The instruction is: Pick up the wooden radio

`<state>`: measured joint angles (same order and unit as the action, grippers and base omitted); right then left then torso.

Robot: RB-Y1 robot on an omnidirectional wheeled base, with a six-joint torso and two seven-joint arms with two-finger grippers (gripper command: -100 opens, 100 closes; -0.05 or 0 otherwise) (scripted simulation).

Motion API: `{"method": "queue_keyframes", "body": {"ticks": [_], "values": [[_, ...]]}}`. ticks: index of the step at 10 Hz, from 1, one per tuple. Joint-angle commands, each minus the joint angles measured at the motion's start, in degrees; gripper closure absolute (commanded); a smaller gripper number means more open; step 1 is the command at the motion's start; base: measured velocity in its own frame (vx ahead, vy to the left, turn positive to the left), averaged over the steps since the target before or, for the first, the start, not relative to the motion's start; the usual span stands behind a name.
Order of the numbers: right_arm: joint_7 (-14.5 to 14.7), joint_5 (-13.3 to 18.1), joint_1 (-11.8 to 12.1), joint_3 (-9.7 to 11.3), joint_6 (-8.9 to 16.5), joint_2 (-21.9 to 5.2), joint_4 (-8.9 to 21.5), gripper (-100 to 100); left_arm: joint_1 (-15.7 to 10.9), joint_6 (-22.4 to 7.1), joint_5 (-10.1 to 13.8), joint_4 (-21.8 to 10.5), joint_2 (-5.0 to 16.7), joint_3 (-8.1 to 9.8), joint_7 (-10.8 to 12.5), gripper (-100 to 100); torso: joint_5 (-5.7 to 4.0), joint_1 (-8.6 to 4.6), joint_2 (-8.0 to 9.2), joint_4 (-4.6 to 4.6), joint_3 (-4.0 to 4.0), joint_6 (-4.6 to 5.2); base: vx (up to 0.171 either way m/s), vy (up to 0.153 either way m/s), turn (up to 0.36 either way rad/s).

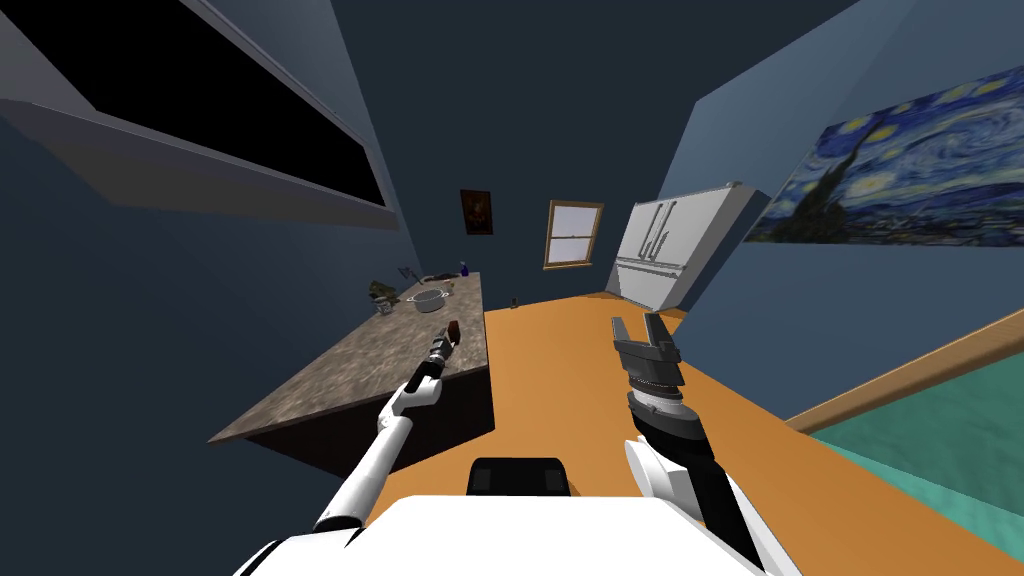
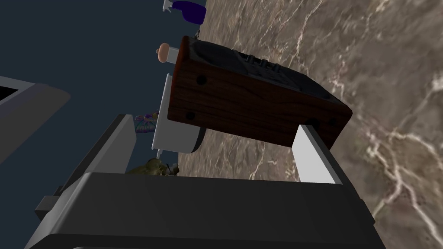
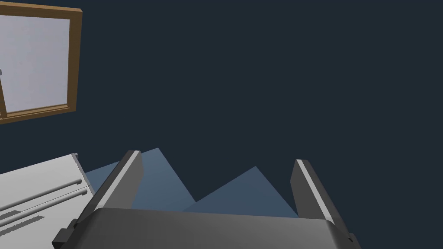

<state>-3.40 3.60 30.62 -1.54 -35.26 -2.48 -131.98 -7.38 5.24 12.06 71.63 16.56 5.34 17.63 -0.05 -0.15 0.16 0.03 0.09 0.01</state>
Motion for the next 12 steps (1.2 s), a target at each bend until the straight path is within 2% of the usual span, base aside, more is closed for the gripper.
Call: {"method": "queue_keyframes", "body": {"ticks": [1,3,4,5,6,7,8,10,12], "values": [[0.0,0.0,0.0,0.0,0.0,0.0,0.0,0,-2.9,0.6,0.0,-2.9,0.5,-0.28,0.4,-100,0.0,0.0,0.0,0.0,0.0,0.0,-0.032,-0.021,-0.001],[0.0,0.0,0.0,0.0,0.0,0.0,0.0,0,-2.9,0.6,0.0,-5.3,0.5,-0.28,0.4,-100,0.03,0.14,-0.13,-0.03,-0.08,-0.01,0.0,0.002,-0.007],[0.0,0.0,0.0,0.0,0.0,0.0,0.0,0,-5.6,2.4,-0.5,-7.7,2.8,-1.71,2.8,-100,0.04,0.18,-0.18,-0.04,-0.1,-0.02,-0.038,-0.033,0.126],[0.0,0.0,0.0,0.0,0.0,0.0,0.0,0,-7.0,2.4,-0.5,-8.6,2.8,-1.71,2.8,-100,0.02,0.07,-0.08,-0.02,-0.05,-0.03,-0.058,-0.047,0.086],[0.0,0.0,0.0,0.0,0.0,0.0,0.0,0,-8.2,2.4,-0.5,-11.0,2.8,-1.71,2.8,-100,0.0,0.01,-0.02,-0.01,-0.01,0.0,-0.033,-0.022,-0.007],[0.0,0.0,0.0,0.0,0.0,0.0,0.0,0,-8.2,2.4,-0.5,-12.4,2.8,-1.71,2.8,-100,0.01,0.06,-0.06,-0.01,-0.03,0.0,-0.009,-0.003,-0.018],[0.0,0.0,0.0,0.0,0.0,0.0,0.0,0,-10.6,4.2,-1.1,-14.0,5.2,-3.14,5.1,-100,0.03,0.14,-0.12,-0.03,-0.07,-0.01,-0.048,-0.019,0.127],[0.0,0.0,0.0,0.0,0.0,0.0,0.0,0,-13.5,4.2,-1.1,-17.2,5.2,-3.14,5.1,-100,0.01,0.03,0.0,0.0,0.0,0.0,-0.044,-0.034,0.036],[0.0,0.0,0.0,0.0,0.0,0.0,0.0,0,-13.5,4.2,-1.1,-19.5,5.2,-3.14,5.1,-100,0.03,0.1,-0.14,-0.04,-0.08,-0.01,0.001,-0.003,-0.007]]}}
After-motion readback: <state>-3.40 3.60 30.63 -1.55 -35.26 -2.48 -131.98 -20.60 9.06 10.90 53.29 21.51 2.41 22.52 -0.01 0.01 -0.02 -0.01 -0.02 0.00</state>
